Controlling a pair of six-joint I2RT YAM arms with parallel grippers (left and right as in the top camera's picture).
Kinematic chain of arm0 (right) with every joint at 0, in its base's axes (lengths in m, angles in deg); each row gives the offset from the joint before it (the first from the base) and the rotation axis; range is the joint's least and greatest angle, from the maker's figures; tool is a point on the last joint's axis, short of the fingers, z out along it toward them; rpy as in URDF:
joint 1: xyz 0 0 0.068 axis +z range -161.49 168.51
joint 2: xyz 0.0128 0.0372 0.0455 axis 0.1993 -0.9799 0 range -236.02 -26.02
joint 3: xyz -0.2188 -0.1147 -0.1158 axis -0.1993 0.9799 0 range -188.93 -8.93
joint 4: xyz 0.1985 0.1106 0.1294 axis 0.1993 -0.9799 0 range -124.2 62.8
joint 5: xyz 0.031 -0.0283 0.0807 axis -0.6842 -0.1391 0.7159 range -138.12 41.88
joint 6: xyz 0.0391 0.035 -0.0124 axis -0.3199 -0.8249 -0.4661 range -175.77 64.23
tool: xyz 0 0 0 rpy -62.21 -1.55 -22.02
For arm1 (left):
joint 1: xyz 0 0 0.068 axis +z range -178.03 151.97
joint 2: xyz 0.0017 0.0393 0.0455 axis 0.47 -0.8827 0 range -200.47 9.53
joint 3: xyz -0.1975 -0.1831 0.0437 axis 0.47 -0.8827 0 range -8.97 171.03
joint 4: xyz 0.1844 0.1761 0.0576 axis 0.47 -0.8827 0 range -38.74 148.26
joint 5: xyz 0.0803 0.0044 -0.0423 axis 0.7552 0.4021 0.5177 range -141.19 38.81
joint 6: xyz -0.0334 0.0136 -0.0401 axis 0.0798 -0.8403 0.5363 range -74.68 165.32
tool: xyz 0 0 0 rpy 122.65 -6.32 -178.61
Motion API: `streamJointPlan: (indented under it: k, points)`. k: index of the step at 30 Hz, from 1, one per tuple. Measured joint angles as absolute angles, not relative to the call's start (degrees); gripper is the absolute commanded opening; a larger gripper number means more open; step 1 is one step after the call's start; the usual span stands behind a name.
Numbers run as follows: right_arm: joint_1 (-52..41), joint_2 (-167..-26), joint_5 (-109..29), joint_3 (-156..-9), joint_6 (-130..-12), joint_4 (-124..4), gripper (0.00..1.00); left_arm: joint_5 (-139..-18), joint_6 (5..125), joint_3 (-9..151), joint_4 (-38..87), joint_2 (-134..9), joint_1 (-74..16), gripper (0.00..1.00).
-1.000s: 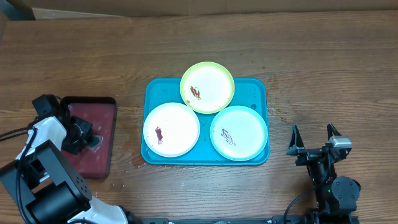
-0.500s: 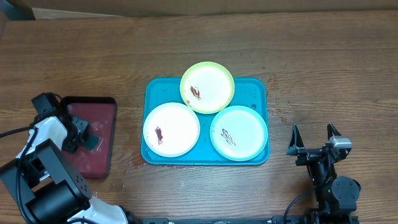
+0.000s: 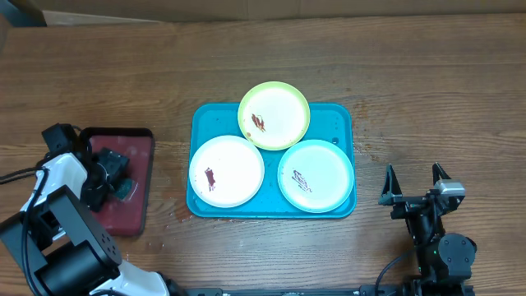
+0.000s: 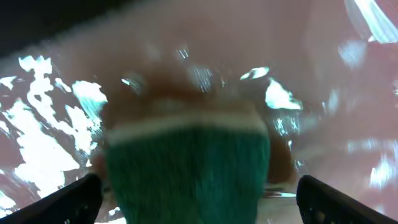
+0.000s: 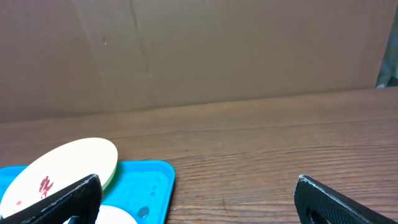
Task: Clean dirty plates on tray and stack at the side
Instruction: 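Lower the left gripper and grasp the green sponge in the red tray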
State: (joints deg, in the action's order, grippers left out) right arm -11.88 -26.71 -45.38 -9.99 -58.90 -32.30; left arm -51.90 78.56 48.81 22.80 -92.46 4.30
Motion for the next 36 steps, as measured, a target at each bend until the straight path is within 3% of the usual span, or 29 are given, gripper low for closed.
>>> streamJointPlan:
  k: [3,4,6,7,9,11,15,16,17,18,19,24,36]
  points:
    - [-11.9,-26.7,-45.4,-10.0,-58.9,-32.3,1.0,-56.0,78.5,48.9,20.5,-92.0,4.6,1.0]
    - [-11.9,-26.7,-45.4,-10.0,-58.9,-32.3,1.0,-57.0,78.5,48.9,19.9,-92.0,4.6,0.91]
    - [-11.9,-26.7,-45.4,-10.0,-58.9,-32.3,1.0,-59.3,78.4,48.9,18.5,-91.9,4.6,0.65]
    - [-11.9,-26.7,-45.4,-10.0,-58.9,-32.3,1.0,-60.3,78.4,48.9,18.2,-91.9,4.6,0.38]
    - [-11.9,-26.7,-45.4,-10.0,-58.9,-32.3,1.0,-62.6,78.5,48.6,17.0,-92.0,4.6,0.17]
    - [-11.9,-26.7,-45.4,-10.0,-58.9,-32.3,1.0,-64.0,78.6,48.3,16.5,-92.5,4.6,0.04]
    - [-11.9,-26.7,-45.4,-10.0,-58.9,-32.3,1.0,-65.5,78.5,48.2,16.8,-92.7,4.7,0.04]
    - [-11.9,-26.7,-45.4,-10.0,-58.9,-32.3,1.0,-65.6,78.6,48.1,16.9,-92.7,4.7,0.13]
    - [-11.9,-26.7,-45.4,-10.0,-58.9,-32.3,1.0,-65.6,78.6,48.1,16.9,-92.7,4.7,0.34]
    - [-11.9,-26.7,-45.4,-10.0,-58.9,-32.3,1.0,-65.6,78.6,48.1,17.1,-92.7,4.7,0.72]
    - [-11.9,-26.7,-45.4,-10.0,-58.9,-32.3,1.0,-65.9,78.6,48.0,17.2,-92.8,4.7,1.0]
    - [-11.9,-26.7,-45.4,-10.0,-58.9,-32.3,1.0,-65.8,78.7,48.6,19.4,-91.8,4.3,1.0]
    - [-11.9,-26.7,-45.4,-10.0,-58.9,-32.3,1.0,-52.4,78.8,48.5,25.3,-92.0,4.2,1.0]
